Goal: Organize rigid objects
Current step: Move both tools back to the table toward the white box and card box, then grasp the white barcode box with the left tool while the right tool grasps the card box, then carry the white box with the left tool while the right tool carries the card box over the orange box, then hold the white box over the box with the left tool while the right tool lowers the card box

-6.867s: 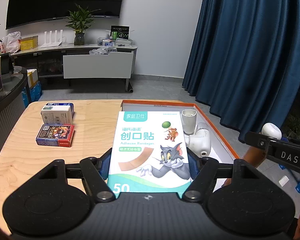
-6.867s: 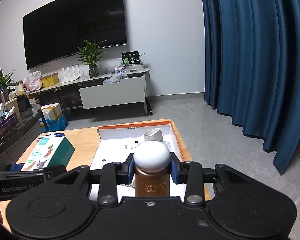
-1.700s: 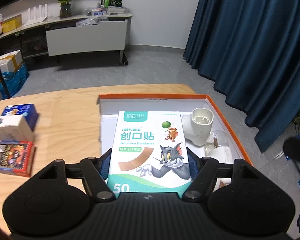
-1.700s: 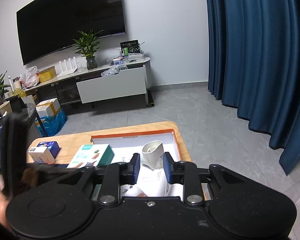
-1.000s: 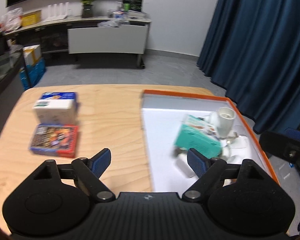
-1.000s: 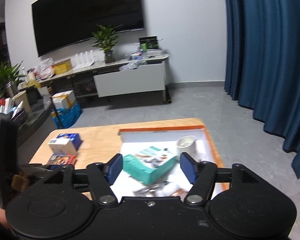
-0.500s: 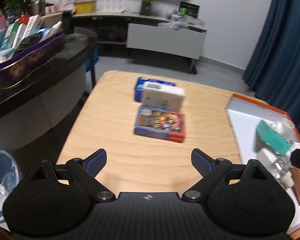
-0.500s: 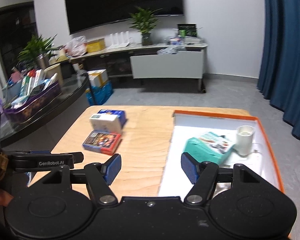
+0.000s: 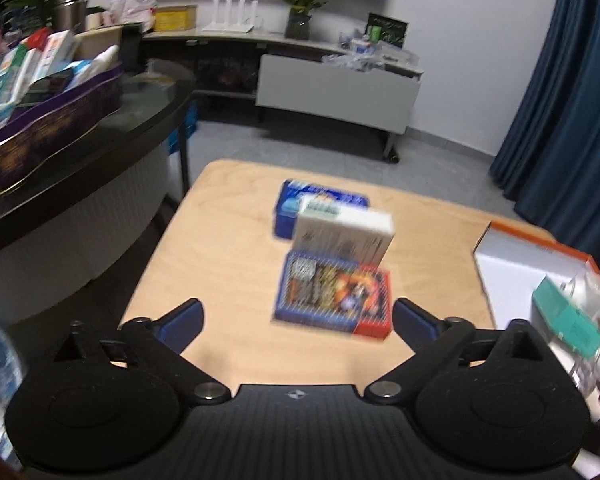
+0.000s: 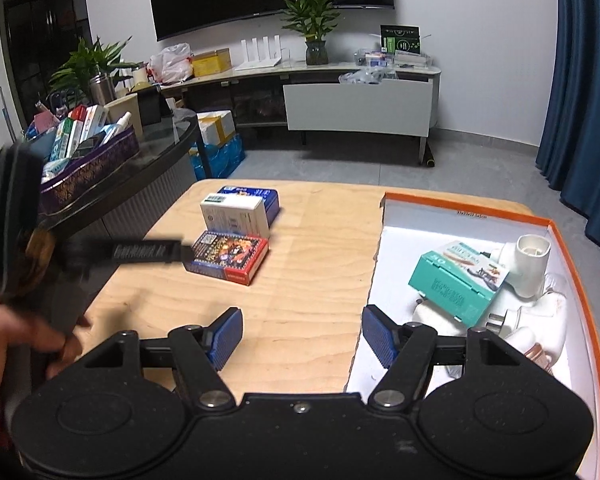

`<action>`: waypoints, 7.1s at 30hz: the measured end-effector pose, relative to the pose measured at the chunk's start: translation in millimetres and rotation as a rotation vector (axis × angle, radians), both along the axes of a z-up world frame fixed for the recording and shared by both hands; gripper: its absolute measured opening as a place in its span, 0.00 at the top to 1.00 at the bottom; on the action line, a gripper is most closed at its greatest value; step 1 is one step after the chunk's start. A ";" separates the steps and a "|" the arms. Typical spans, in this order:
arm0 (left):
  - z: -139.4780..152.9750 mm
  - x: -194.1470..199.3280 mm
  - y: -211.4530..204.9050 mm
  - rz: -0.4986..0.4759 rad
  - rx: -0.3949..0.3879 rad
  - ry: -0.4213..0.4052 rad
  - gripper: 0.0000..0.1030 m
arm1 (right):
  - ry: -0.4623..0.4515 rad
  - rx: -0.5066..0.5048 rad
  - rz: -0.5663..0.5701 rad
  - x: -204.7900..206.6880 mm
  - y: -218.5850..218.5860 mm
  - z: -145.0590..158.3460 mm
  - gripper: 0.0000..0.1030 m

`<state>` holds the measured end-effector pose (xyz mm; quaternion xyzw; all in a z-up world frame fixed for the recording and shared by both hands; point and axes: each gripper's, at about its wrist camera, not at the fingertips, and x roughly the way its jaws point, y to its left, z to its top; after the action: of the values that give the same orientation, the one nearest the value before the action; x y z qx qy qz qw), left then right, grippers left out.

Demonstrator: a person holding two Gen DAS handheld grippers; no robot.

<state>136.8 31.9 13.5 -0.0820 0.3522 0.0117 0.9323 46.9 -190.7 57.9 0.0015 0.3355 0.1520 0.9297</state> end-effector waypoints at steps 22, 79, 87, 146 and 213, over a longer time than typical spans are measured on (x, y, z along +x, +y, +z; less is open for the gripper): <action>-30.2 74.1 -17.6 -0.050 0.052 -0.050 0.23 | 0.073 -0.012 0.058 24.8 26.5 -26.5 0.23; 14.6 -59.0 55.8 0.042 -0.090 -0.099 0.23 | 0.066 -0.074 0.149 105.7 100.3 -24.7 0.32; 33.0 -74.3 10.3 -0.032 -0.060 -0.127 0.23 | -0.032 0.012 0.046 42.5 42.9 20.9 0.32; 22.1 -122.6 -160.6 -0.327 -0.056 -0.144 0.23 | -0.142 0.108 -0.373 -87.4 -155.3 -4.9 0.31; 11.7 -117.9 -167.0 -0.338 -0.037 -0.111 0.23 | -0.125 0.062 -0.349 -77.5 -150.2 -21.2 0.31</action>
<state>18.9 -135.1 25.1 -0.0392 0.3091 -0.1563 0.9373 -30.5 -340.9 36.6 0.0789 0.2668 -0.0012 0.9605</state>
